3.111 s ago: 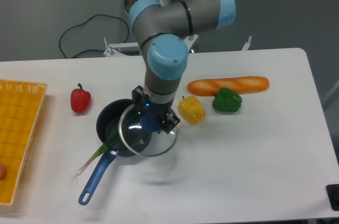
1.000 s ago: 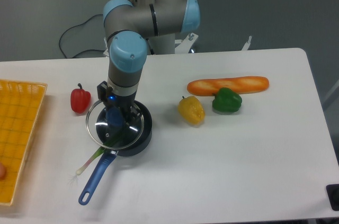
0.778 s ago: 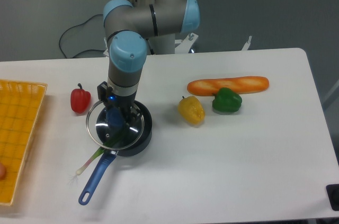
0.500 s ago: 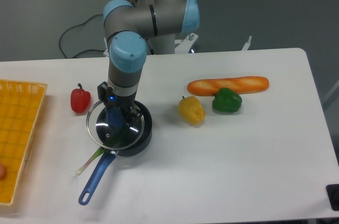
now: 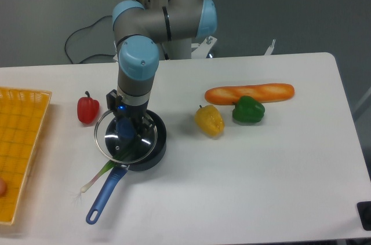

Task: Close the pot lid
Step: 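Lower the glass lid onto the saucepan rim and align it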

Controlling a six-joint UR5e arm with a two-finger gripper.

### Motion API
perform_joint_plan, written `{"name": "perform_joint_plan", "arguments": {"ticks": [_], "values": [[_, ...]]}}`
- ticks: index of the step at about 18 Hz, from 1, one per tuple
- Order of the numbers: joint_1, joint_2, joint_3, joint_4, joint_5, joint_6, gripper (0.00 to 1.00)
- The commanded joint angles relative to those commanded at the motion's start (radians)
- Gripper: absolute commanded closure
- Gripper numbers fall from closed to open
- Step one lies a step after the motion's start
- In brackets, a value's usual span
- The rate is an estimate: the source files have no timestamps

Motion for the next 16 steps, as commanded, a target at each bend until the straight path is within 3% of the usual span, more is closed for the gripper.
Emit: {"name": "perform_joint_plan", "arguments": {"ticks": [16], "values": [[0.000,-0.002,-0.005,0.002,0.021,0.005,0.44]]}}
